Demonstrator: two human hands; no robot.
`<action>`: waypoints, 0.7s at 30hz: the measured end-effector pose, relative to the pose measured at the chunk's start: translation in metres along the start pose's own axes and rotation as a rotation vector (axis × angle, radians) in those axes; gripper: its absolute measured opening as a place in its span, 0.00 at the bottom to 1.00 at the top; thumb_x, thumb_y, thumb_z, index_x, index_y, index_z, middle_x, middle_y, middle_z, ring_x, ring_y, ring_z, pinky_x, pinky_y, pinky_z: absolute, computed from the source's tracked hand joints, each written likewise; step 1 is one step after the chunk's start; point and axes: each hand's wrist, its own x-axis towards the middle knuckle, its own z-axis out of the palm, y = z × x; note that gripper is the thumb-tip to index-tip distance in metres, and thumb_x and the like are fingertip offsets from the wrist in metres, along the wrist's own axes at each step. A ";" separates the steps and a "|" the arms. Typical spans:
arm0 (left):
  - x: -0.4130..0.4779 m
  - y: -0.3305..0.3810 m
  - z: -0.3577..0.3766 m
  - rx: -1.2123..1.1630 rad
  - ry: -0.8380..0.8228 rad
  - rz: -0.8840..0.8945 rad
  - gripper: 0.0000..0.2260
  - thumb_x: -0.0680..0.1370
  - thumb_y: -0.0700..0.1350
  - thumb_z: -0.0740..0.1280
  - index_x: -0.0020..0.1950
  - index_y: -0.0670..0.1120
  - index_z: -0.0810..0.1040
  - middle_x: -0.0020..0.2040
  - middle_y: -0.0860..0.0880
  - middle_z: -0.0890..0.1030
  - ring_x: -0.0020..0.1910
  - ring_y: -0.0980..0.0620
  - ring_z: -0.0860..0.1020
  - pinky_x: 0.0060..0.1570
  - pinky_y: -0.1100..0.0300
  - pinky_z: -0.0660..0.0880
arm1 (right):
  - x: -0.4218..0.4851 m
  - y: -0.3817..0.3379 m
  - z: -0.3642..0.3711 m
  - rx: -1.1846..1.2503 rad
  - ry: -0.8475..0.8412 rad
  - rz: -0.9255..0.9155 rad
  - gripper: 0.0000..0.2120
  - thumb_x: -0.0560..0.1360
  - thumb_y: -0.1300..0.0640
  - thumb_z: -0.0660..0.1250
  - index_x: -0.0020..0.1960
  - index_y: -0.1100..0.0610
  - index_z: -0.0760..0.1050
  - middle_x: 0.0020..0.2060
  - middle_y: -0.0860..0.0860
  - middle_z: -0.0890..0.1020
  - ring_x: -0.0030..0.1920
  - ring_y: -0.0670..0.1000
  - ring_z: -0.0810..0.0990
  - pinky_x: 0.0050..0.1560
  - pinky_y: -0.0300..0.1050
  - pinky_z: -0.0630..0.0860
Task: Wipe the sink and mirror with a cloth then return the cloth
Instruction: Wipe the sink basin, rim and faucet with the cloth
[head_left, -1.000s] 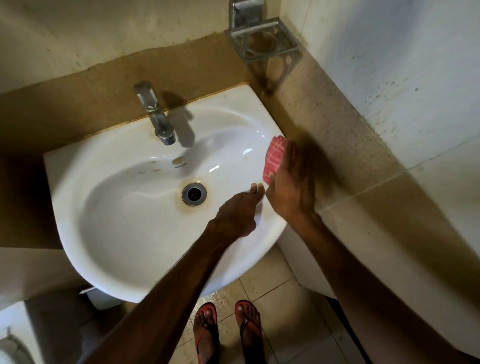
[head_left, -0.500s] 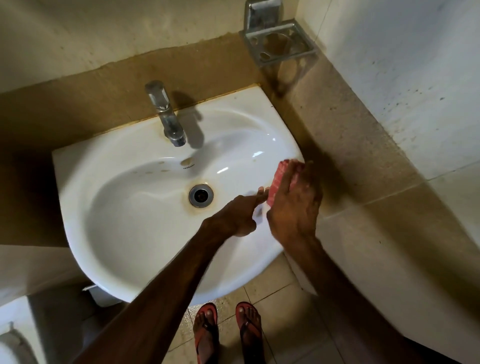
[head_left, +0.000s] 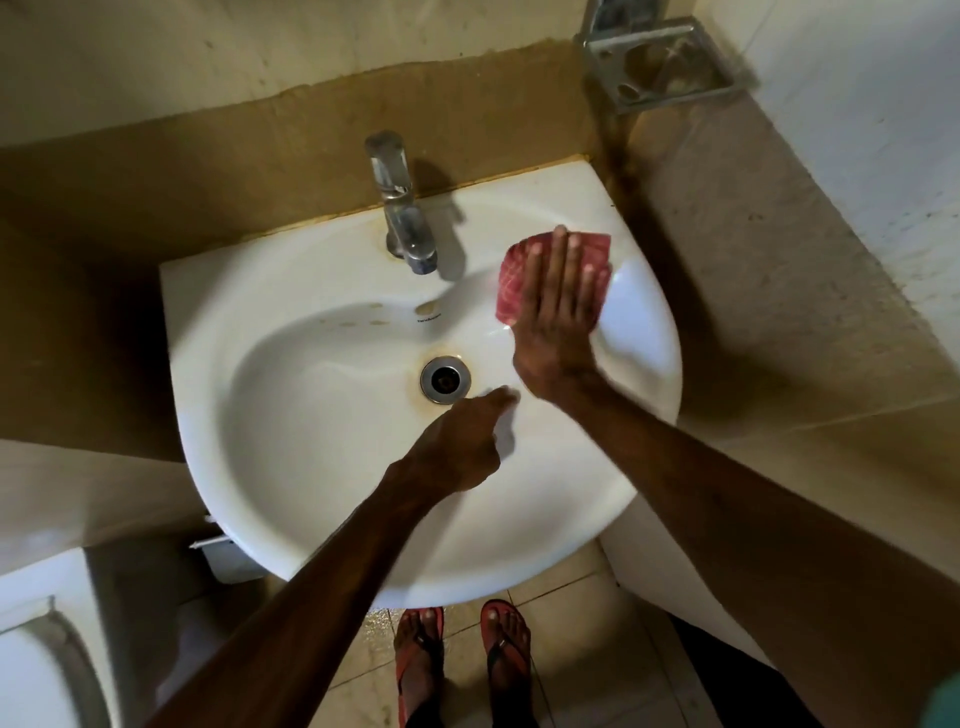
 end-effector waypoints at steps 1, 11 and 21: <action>0.000 0.000 -0.001 0.010 0.018 -0.008 0.28 0.73 0.39 0.60 0.74 0.47 0.71 0.70 0.47 0.77 0.69 0.46 0.75 0.68 0.50 0.73 | -0.005 -0.012 0.012 0.033 -0.036 -0.038 0.37 0.84 0.51 0.56 0.83 0.67 0.42 0.81 0.71 0.52 0.82 0.72 0.51 0.80 0.69 0.54; -0.010 -0.016 -0.014 0.108 0.254 -0.288 0.16 0.73 0.38 0.64 0.57 0.53 0.81 0.60 0.50 0.82 0.57 0.44 0.81 0.55 0.51 0.80 | -0.023 0.012 0.026 -0.034 -0.247 -0.729 0.35 0.82 0.57 0.56 0.86 0.57 0.45 0.83 0.67 0.46 0.84 0.66 0.47 0.81 0.66 0.54; -0.022 -0.017 -0.015 0.050 0.215 -0.308 0.14 0.74 0.40 0.65 0.56 0.52 0.81 0.61 0.51 0.81 0.59 0.47 0.80 0.55 0.58 0.75 | -0.031 0.058 -0.032 -0.282 -0.225 -0.294 0.35 0.74 0.64 0.57 0.81 0.57 0.64 0.81 0.61 0.64 0.79 0.65 0.66 0.76 0.74 0.59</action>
